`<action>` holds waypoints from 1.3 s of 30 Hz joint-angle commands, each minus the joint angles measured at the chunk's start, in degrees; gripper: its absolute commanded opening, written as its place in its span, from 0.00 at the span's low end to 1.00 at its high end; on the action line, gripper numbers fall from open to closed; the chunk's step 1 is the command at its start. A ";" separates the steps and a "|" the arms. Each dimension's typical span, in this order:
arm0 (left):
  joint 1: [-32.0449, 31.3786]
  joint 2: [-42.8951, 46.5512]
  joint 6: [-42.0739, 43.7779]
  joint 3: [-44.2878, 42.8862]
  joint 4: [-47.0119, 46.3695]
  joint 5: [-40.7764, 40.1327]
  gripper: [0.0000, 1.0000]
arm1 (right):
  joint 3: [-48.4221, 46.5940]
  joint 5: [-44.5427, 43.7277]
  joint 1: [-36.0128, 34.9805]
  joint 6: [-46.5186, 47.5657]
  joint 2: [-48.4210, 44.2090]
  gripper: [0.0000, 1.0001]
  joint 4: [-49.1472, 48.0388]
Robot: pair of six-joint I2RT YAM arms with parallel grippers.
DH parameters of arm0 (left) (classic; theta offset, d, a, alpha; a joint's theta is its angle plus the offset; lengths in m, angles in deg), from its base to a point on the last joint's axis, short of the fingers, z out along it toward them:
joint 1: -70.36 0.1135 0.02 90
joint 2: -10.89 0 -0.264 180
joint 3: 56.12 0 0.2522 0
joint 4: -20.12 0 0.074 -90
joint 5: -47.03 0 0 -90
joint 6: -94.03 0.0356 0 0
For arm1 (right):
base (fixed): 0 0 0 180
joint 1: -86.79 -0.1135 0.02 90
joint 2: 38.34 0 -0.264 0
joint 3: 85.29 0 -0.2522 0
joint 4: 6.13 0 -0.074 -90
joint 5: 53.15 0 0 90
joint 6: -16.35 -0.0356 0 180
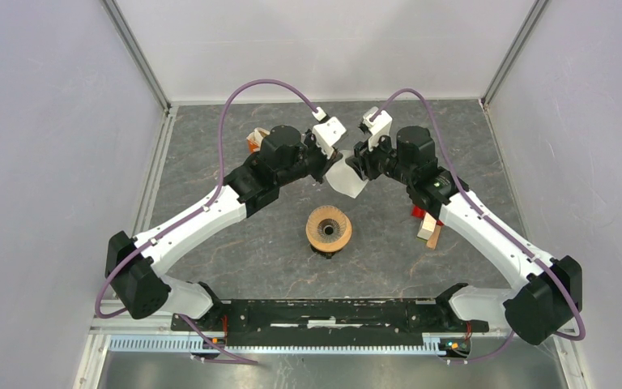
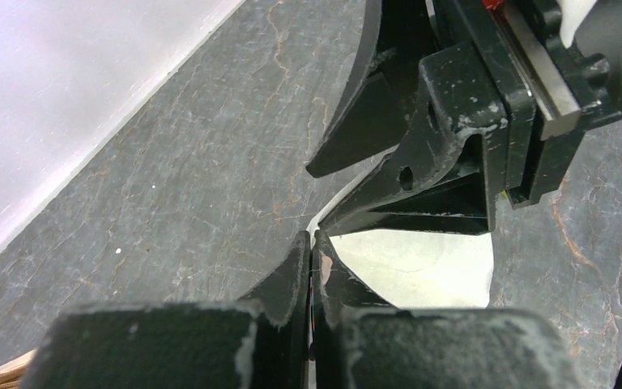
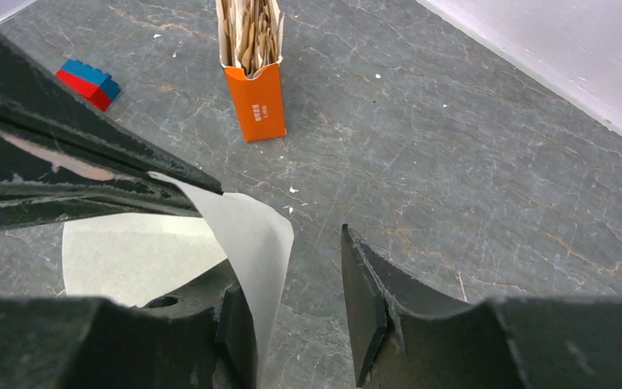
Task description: Place the coffee filter in the dripper
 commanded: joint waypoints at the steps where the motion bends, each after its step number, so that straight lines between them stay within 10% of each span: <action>1: -0.14 1.92 1.17 -0.19 -2.55 -2.32 0.02 | 0.61 1.73 -0.17 0.66 -0.66 0.40 -2.21; 16: -0.23 2.40 6.16 0.14 -2.34 -4.64 0.02 | 0.62 0.61 -0.17 0.83 -0.86 0.20 -1.95; 24: -0.14 2.80 4.76 -0.21 -1.00 -5.54 0.02 | -0.15 3.07 0.17 1.99 -2.74 0.63 -1.36; 39: 0.12 3.10 -2.83 -1.79 0.66 -12.73 0.02 | 1.96 9.54 1.31 3.02 -7.08 0.77 1.11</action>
